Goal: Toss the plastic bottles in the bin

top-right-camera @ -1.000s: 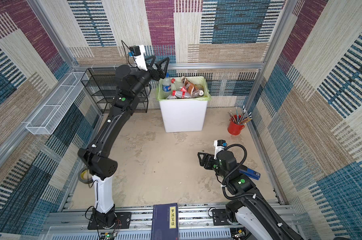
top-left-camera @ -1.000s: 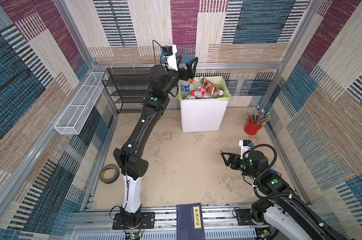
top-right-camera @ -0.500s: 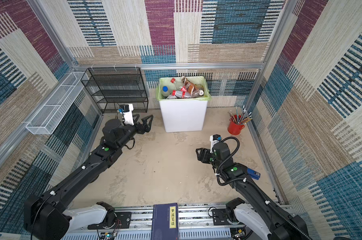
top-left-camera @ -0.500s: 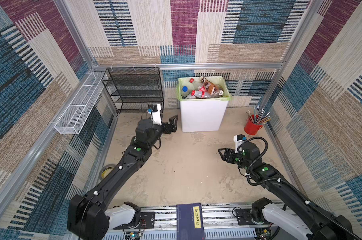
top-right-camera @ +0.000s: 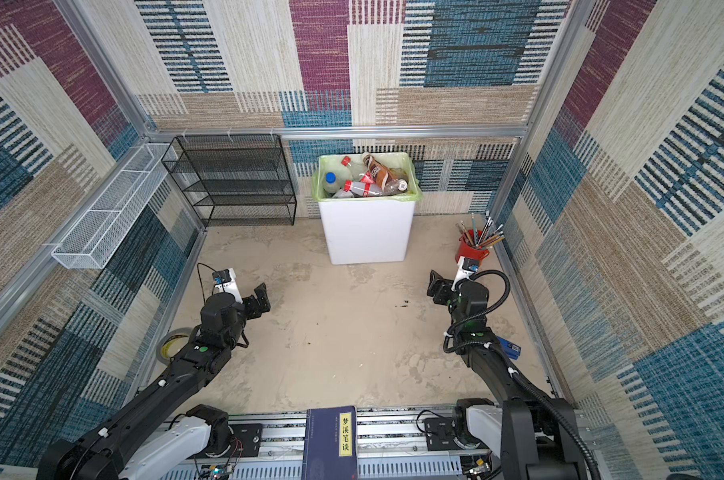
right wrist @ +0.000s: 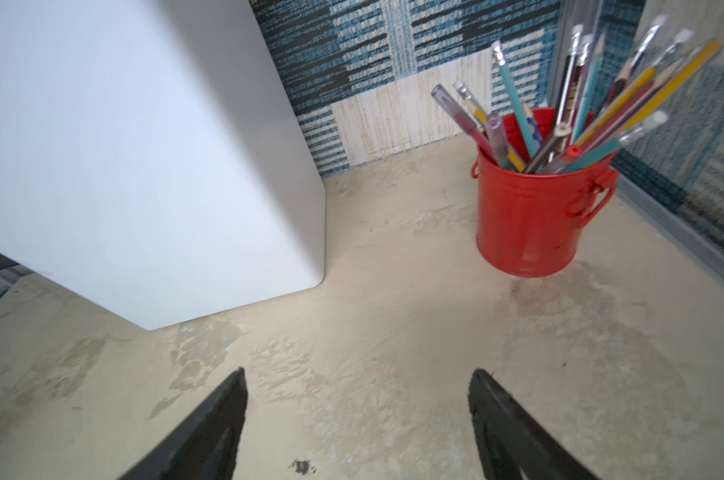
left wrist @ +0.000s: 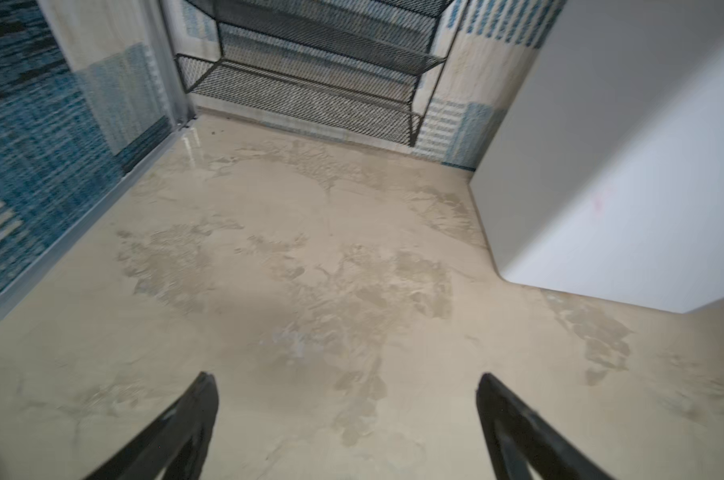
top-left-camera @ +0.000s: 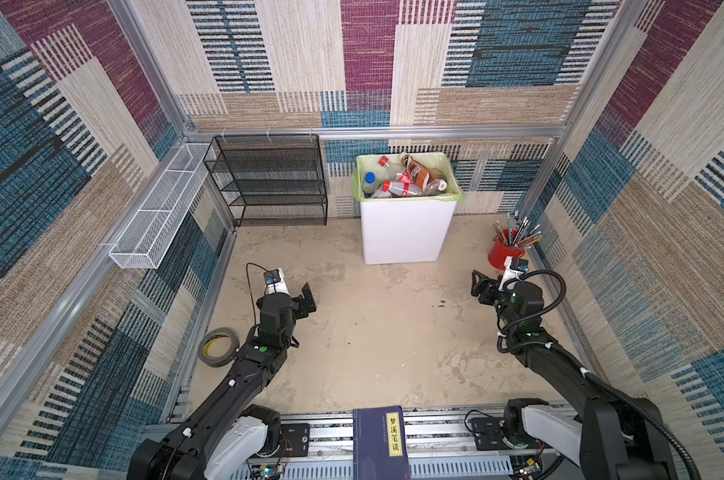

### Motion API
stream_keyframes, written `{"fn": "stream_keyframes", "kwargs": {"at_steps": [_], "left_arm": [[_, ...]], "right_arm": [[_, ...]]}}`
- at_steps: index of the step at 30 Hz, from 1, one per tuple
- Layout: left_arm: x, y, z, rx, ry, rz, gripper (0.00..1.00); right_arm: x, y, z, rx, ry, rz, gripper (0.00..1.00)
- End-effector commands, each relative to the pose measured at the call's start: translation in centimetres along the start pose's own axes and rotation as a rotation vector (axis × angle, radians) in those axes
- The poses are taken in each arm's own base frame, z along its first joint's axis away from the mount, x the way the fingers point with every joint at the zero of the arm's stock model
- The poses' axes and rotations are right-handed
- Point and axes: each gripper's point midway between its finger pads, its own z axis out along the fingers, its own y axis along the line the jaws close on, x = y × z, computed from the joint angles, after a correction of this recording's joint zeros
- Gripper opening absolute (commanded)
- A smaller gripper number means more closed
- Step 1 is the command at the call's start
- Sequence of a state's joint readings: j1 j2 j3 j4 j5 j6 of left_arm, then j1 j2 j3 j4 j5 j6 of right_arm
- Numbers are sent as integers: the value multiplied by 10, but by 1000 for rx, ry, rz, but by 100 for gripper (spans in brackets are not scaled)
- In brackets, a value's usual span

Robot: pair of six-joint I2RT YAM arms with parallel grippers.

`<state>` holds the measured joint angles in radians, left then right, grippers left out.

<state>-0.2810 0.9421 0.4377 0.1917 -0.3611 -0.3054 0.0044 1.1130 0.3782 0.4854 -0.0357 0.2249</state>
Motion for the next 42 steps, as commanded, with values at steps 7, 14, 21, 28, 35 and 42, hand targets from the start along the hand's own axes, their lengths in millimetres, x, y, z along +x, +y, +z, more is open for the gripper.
{"fn": "stream_keyframes", "kwargs": {"at_steps": [7,14,21,28,35,42], "left_arm": [[-5,42,16,-158,-53,53,99],[11,63,44,-170,-55,55,100],[13,72,77,-144,-52,120,100],[36,64,96,-58,-5,135,100],[32,64,96,-58,-32,139,100],[33,64,96,-58,-26,140,100]], "right_arm": [[-12,-26,11,84,-216,-161,91],[5,-23,24,37,-211,-208,98],[10,-22,9,25,-268,-211,99],[11,-22,8,26,-266,-212,99],[15,-8,14,-55,-237,-255,98],[17,-9,16,-54,-229,-254,99]]}}
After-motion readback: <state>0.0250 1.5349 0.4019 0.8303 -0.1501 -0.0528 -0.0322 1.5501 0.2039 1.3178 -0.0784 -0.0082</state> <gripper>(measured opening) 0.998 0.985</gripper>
